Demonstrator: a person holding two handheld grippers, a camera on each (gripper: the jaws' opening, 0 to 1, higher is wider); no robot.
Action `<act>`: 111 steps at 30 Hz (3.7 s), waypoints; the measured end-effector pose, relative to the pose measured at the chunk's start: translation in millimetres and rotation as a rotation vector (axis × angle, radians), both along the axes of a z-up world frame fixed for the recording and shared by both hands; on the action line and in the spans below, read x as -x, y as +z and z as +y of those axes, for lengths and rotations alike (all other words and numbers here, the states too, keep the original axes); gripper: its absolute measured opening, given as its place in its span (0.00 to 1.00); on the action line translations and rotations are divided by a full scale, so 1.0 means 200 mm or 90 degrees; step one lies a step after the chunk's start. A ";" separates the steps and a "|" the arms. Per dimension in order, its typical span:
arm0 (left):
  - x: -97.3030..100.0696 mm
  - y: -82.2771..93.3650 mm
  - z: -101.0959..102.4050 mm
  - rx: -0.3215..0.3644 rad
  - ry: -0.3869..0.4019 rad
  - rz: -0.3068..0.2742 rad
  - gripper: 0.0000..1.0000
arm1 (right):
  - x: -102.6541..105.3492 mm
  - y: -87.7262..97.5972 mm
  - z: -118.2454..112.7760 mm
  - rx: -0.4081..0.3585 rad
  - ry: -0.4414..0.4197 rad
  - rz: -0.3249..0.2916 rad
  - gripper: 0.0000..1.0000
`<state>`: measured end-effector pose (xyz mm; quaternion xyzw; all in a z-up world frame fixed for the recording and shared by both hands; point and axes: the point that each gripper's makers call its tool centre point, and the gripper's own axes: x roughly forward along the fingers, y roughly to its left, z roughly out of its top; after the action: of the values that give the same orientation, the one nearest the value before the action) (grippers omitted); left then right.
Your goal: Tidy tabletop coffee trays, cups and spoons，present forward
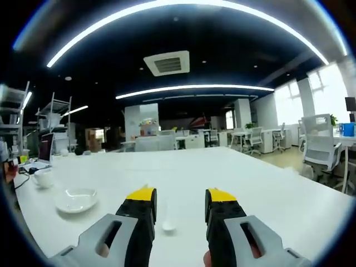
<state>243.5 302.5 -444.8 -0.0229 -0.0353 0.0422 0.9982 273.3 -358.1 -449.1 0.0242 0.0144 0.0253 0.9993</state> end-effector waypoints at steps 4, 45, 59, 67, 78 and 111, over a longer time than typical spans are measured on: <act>0.00 -0.02 0.00 0.001 -0.006 0.005 0.26 | -0.01 0.02 0.04 0.003 0.010 -0.004 0.35; 0.06 0.05 0.09 0.014 -0.018 0.023 0.26 | -0.09 0.13 0.17 -0.013 0.071 -0.007 0.33; 0.07 0.13 0.08 -0.029 -0.054 0.062 0.29 | -0.18 0.29 0.47 0.017 0.169 -0.025 0.33; 0.09 0.20 0.07 -0.048 -0.069 0.061 0.29 | -0.22 0.36 0.62 0.035 0.209 -0.024 0.33; 0.06 0.20 0.09 0.006 -0.100 0.092 0.29 | -0.26 0.41 0.98 0.064 0.315 -0.033 0.33; -0.09 0.11 -0.15 -0.019 -0.197 0.308 0.29 | -0.30 0.52 1.99 0.130 0.614 0.020 0.32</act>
<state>260.7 273.2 -423.5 -0.0027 0.2069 -0.1070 0.9725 333.0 40.3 -344.6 -0.0828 0.0414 0.4830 0.8707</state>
